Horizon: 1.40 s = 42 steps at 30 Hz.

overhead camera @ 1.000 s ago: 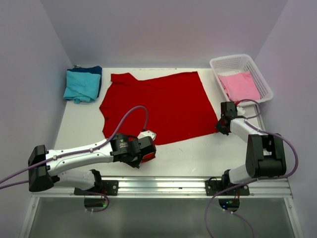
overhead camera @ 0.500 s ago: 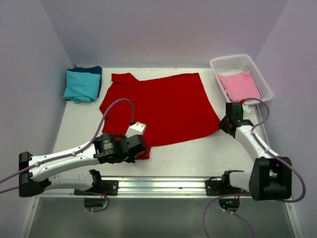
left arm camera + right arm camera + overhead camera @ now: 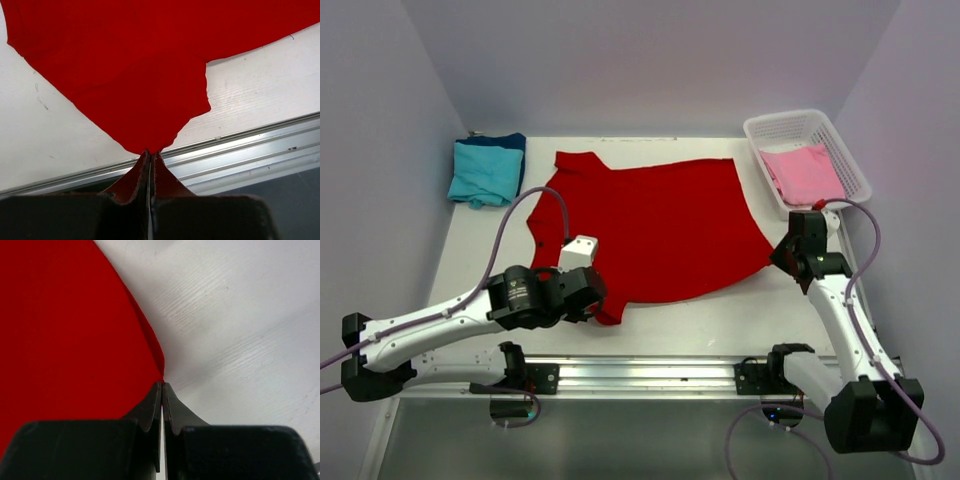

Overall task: Fold and stack the t-shirts
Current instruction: Flatten the tshirt out, then fold the tshirt

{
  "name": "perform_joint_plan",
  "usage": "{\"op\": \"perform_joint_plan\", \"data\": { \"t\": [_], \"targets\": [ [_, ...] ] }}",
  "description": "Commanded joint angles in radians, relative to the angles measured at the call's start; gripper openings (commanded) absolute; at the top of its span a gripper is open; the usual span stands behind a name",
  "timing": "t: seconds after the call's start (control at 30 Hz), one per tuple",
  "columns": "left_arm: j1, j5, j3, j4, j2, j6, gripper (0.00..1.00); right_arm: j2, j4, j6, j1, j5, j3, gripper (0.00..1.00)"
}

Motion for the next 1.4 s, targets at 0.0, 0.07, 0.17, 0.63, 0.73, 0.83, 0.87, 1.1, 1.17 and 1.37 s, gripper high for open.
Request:
{"op": "perform_joint_plan", "data": {
  "t": [0.0, 0.07, 0.17, 0.63, 0.73, 0.83, 0.87, 1.1, 1.17, 1.37],
  "targets": [
    [-0.007, 0.011, -0.017, -0.064, -0.056, -0.081, 0.0, -0.058, -0.11, -0.043, -0.004, -0.029, 0.065, 0.0],
    [-0.007, 0.014, -0.023, -0.082, -0.093, -0.105, 0.0, -0.084, -0.154, -0.049, -0.004, -0.033, 0.076, 0.0],
    [-0.007, 0.019, -0.041, -0.09, -0.147, -0.163, 0.0, -0.107, -0.197, -0.056, -0.004, -0.062, 0.092, 0.0],
    [0.019, -0.305, -0.141, 0.192, -0.075, -0.05, 0.0, 0.07, -0.081, -0.065, -0.004, -0.076, 0.105, 0.0],
    [0.151, -0.262, -0.191, 0.399, -0.069, 0.12, 0.0, 0.13, -0.053, -0.071, -0.005, -0.055, 0.133, 0.0],
    [0.275, -0.198, -0.244, 0.554, -0.066, 0.282, 0.0, 0.184, -0.027, -0.077, -0.007, -0.029, 0.167, 0.0],
    [0.325, -0.186, -0.254, 0.583, -0.058, 0.306, 0.0, 0.196, -0.019, -0.079, -0.005, -0.021, 0.179, 0.0],
    [0.525, -0.057, -0.282, 0.789, 0.058, 0.451, 0.0, 0.343, 0.066, -0.083, -0.005, 0.005, 0.225, 0.0],
    [0.556, -0.038, -0.278, 0.838, 0.103, 0.479, 0.0, 0.405, 0.084, -0.088, -0.005, 0.008, 0.245, 0.0],
    [0.623, -0.014, -0.265, 0.915, 0.193, 0.533, 0.0, 0.543, 0.137, -0.083, -0.004, 0.02, 0.293, 0.0]
  ]
}}
